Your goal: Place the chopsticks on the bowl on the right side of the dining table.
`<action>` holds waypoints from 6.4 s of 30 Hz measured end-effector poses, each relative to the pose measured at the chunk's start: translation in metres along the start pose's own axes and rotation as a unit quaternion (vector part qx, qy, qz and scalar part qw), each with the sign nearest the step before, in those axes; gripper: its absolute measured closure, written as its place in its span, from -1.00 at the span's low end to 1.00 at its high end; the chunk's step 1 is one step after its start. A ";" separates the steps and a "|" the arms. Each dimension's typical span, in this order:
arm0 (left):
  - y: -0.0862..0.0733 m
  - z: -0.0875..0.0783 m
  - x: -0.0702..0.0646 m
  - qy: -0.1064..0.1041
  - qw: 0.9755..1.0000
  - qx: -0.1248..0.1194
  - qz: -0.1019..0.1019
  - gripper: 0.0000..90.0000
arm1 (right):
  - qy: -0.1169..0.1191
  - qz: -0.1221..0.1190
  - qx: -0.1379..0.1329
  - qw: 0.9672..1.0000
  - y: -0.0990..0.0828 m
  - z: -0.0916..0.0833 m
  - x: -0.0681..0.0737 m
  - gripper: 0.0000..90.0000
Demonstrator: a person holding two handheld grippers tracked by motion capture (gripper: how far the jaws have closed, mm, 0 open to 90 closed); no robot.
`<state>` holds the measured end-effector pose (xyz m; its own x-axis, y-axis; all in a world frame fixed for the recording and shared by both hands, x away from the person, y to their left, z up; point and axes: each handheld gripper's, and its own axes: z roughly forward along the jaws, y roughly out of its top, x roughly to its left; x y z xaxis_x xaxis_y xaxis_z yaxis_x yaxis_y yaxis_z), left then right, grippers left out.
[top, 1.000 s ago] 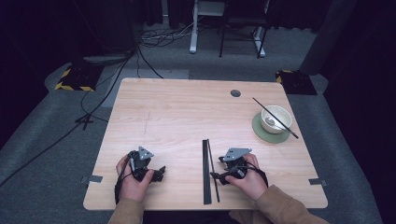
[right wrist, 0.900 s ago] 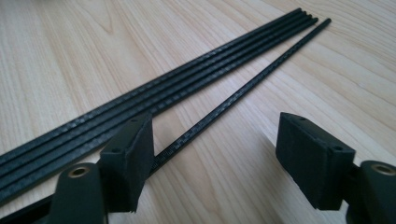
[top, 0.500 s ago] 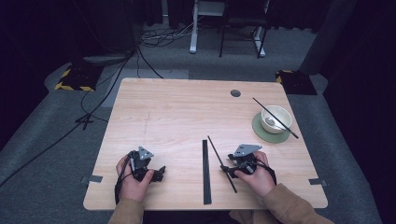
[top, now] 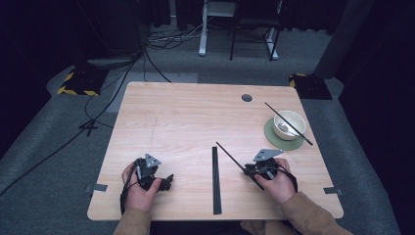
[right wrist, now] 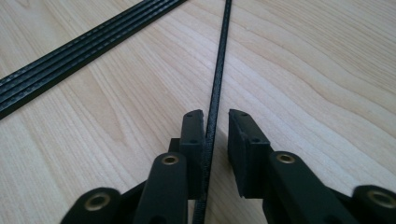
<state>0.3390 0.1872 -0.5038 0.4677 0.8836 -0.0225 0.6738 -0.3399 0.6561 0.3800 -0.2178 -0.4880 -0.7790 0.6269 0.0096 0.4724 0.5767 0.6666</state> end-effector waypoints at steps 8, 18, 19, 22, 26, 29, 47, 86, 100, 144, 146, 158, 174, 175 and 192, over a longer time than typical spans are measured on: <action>0.000 0.000 0.000 0.000 1.000 -0.001 0.000 -1.00 | -0.012 0.016 0.005 1.000 0.000 -0.001 -0.008 0.92; 0.000 0.000 0.000 -0.001 1.000 0.000 0.000 -1.00 | -0.013 0.035 -0.008 0.999 -0.003 -0.002 -0.017 0.92; 0.000 0.000 0.000 0.000 1.000 -0.001 0.000 -1.00 | -0.013 0.035 -0.010 0.999 -0.003 -0.002 -0.017 0.92; 0.000 0.000 0.000 0.000 1.000 -0.001 0.000 -1.00 | -0.013 0.031 -0.023 0.999 -0.002 -0.006 -0.015 0.92; 0.000 0.000 0.000 -0.001 1.000 0.001 0.000 -1.00 | -0.013 0.028 -0.034 0.999 0.003 -0.012 -0.014 0.92; 0.000 0.000 0.000 0.000 1.000 0.000 0.000 -1.00 | -0.016 0.020 -0.042 0.999 0.006 -0.017 -0.014 0.92; 0.000 0.000 0.000 0.001 1.000 -0.001 0.000 -1.00 | -0.013 0.010 -0.088 0.996 0.027 -0.058 -0.019 0.92; 0.002 0.001 0.001 -0.002 1.000 0.002 0.000 -1.00 | -0.062 0.024 -0.144 0.987 0.055 -0.143 -0.080 0.92; 0.002 0.001 0.001 0.000 1.000 0.002 0.001 -1.00 | -0.089 0.043 -0.146 0.984 0.052 -0.160 -0.121 0.92; 0.002 0.001 0.001 -0.002 1.000 0.003 0.002 -1.00 | -0.122 0.097 -0.085 0.984 0.004 -0.117 -0.206 0.92; 0.002 0.001 0.002 -0.001 1.000 0.003 0.002 -1.00 | -0.120 0.099 -0.083 0.984 0.003 -0.114 -0.206 0.92; 0.002 0.001 0.002 -0.001 1.000 0.003 0.002 -1.00 | -0.114 0.101 -0.076 0.985 -0.003 -0.103 -0.207 0.92; 0.002 0.001 0.001 -0.001 1.000 0.004 0.001 -1.00 | -0.110 0.121 -0.075 0.984 -0.006 -0.094 -0.210 0.70; 0.002 0.001 0.002 -0.002 1.000 0.003 0.002 -1.00 | -0.108 0.122 -0.075 0.984 -0.006 -0.094 -0.211 0.66; 0.002 0.001 0.001 -0.002 1.000 0.004 0.001 -1.00 | -0.114 0.137 -0.077 0.981 0.021 -0.090 -0.205 -0.12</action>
<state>0.3414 0.1875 -0.5031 0.4713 0.8817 -0.0231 0.6767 -0.3447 0.6506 0.5125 -0.3821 -0.4089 -0.5115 0.8579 0.0485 0.5689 0.2958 0.7674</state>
